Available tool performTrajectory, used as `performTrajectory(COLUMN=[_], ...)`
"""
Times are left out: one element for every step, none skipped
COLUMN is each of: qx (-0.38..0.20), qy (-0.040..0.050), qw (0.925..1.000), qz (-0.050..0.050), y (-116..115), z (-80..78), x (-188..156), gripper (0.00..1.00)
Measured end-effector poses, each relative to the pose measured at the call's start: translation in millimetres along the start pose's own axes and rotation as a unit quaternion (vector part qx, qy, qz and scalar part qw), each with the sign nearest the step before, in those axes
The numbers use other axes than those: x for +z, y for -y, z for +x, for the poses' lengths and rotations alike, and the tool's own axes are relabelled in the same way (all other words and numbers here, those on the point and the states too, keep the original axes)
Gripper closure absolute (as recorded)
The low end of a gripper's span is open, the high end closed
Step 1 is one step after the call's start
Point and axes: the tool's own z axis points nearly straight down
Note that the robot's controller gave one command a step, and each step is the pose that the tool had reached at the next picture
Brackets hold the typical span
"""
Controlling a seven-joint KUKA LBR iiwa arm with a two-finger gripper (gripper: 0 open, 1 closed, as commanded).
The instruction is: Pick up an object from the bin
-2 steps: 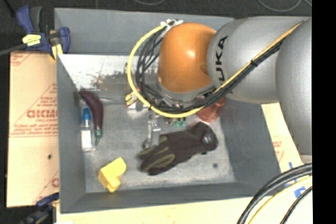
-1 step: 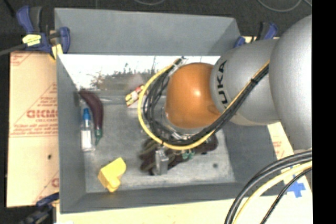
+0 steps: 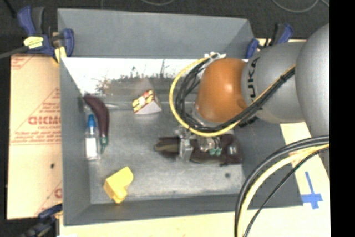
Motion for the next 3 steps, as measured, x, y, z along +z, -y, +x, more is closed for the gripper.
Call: performTrajectory(qx=[0.0,0.022,0.023], qy=[-0.0001,0.0015,0.0014], qw=[1.0,0.9997,0.9997], qz=[0.0,-0.001,-0.001], y=[-0.3,-5.3,-5.2], z=[0.0,-12.0,-12.0], x=[0.0,-112.8,-112.7], gripper=[1.0,1.0,1.0])
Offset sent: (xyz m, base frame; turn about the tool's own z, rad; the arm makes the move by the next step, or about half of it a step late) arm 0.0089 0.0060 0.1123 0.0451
